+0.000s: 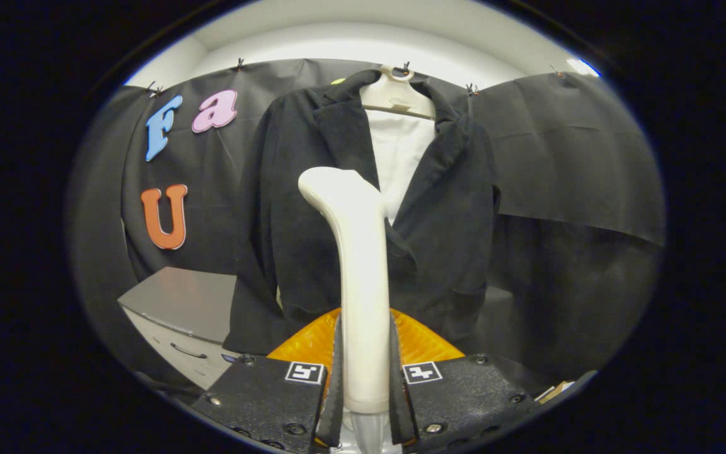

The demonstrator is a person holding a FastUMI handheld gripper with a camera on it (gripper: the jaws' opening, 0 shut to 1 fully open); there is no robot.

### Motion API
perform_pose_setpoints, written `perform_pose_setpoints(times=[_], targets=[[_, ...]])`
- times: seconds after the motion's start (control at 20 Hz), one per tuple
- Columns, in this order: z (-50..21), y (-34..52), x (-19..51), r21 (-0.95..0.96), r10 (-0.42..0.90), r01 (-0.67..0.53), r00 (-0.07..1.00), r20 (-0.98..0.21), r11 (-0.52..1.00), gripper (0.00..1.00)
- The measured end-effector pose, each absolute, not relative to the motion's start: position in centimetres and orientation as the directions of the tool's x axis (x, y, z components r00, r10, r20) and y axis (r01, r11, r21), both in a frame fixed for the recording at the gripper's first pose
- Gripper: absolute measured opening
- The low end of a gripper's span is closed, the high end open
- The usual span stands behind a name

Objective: Iron the clothes twice with a garment steamer, once on the left side and once on the right side.

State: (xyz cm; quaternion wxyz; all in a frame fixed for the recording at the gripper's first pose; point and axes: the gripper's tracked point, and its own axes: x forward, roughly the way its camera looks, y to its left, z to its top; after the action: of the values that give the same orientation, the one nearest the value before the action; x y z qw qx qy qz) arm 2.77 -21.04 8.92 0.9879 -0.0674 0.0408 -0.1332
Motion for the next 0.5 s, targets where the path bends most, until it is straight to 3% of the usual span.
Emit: perform_pose_setpoints(times=[0.5], targets=[[3.4,-21.0,2.2,-0.153,-0.273,0.250,0.949,-0.155,0.956,0.32]])
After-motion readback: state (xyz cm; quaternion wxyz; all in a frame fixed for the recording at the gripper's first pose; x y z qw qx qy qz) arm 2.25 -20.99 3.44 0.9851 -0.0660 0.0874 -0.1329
